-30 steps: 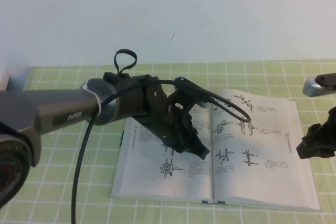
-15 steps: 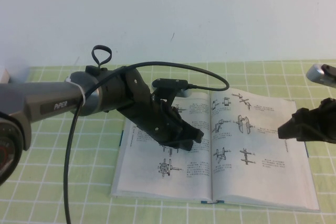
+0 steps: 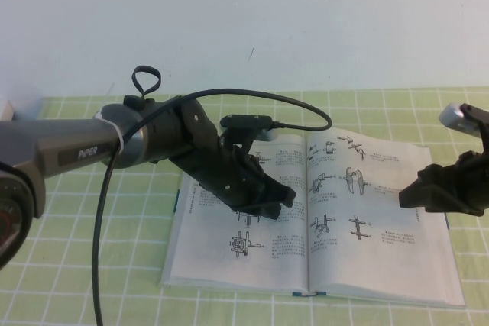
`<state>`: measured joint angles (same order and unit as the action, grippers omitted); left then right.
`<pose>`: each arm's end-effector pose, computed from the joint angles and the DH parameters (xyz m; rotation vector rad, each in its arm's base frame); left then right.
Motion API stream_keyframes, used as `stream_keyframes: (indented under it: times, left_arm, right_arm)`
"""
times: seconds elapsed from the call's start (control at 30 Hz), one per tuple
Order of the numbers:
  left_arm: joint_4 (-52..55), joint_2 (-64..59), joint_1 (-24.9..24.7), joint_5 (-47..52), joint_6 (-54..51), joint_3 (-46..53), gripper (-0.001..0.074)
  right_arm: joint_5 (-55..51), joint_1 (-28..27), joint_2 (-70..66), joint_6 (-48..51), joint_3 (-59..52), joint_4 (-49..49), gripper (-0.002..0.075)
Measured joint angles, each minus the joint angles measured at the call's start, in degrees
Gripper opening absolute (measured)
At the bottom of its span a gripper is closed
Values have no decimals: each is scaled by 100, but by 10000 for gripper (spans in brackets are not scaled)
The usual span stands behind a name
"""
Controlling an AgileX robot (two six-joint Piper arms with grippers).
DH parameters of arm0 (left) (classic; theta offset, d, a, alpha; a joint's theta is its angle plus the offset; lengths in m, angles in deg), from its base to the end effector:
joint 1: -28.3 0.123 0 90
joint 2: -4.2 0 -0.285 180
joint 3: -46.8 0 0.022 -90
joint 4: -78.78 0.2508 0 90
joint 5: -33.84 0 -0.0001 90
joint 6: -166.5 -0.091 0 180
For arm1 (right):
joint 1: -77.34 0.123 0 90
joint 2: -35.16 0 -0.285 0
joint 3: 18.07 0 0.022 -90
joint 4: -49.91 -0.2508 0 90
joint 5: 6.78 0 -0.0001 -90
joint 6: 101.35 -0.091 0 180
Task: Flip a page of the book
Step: Open the closed book
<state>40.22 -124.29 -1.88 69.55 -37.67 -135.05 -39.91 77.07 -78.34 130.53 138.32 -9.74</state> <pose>0.3517 -0.2429 0.1366 0.6285 2.7194 -0.6930 0.3340 0.0414 0.1427 -0.0656 2.6509 0.6780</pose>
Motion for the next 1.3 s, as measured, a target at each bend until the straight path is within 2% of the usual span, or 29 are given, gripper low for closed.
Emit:
stream_keyframes:
  times: [1.3]
  left_arm:
    - [-124,-13,15,37,-208,0,-5]
  right_arm:
    - [-352,-20,-431,-11,62,-760,409]
